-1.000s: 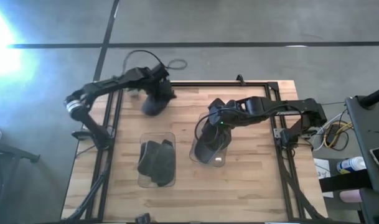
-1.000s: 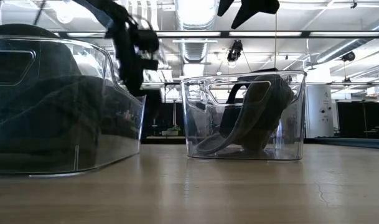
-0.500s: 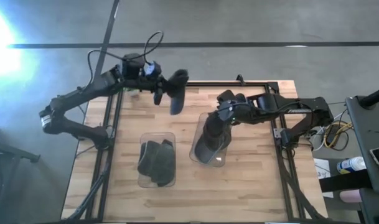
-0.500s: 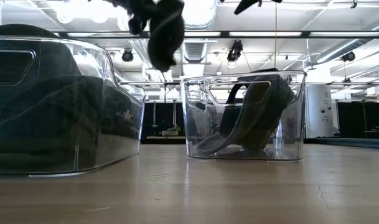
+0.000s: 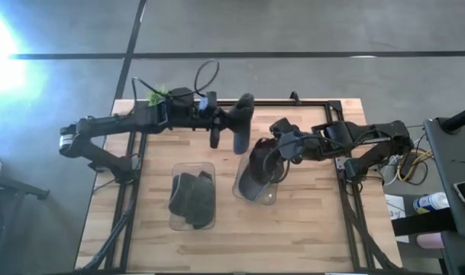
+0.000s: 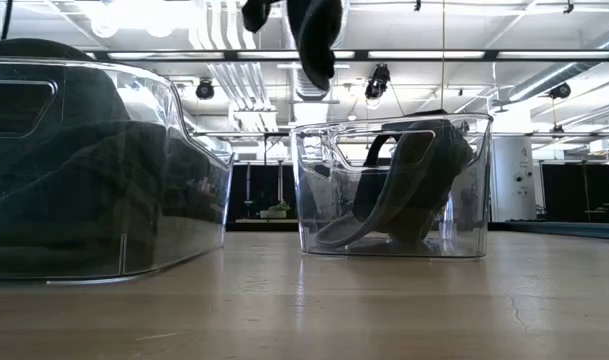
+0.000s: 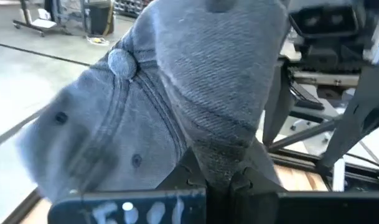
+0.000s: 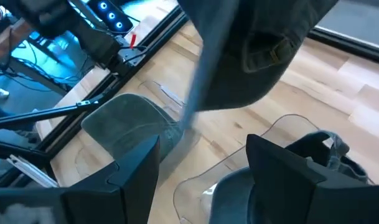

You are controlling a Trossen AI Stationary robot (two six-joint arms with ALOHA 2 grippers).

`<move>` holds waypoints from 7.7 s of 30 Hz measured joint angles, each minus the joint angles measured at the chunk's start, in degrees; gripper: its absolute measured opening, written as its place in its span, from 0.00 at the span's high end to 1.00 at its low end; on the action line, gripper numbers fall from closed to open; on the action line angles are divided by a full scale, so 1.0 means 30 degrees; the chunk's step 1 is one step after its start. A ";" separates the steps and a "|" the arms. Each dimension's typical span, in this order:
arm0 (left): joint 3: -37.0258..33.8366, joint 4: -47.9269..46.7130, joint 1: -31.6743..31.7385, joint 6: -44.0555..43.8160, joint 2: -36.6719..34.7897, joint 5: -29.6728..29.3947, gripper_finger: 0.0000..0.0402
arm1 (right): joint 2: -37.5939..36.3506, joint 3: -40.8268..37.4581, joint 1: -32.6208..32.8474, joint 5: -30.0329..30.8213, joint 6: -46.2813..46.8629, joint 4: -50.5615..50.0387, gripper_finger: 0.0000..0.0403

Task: Pick & Place hat
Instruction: Put the black cap into the right transparent bin, then return to Home Position

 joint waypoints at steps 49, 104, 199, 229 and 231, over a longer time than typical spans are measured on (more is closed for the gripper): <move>0.0015 -0.9116 -0.3131 -0.2155 -0.0525 0.0970 0.55 | 0.0583 -0.0782 0.2257 -0.1042 0.4454 -0.2561 0.96; -0.7626 -0.3051 -0.6691 -0.4658 0.0844 -0.1661 0.55 | -0.2608 -1.0892 0.0562 -0.5558 0.9956 -0.2840 0.69; -2.4341 0.1609 -0.1980 -0.7958 -2.5293 0.0495 0.55 | -2.7670 -3.3145 -0.2523 -0.3425 -0.5140 2.0025 0.81; -2.4764 0.2698 -0.1989 -0.7958 -2.5149 0.0539 0.55 | -2.8836 -3.3222 -0.2523 -0.3591 -0.5886 2.0226 0.80; -2.4764 0.2705 -0.1989 -0.7958 -2.5149 0.0539 0.55 | -2.8836 -3.3222 -0.2497 -0.3760 -0.9174 2.0295 0.79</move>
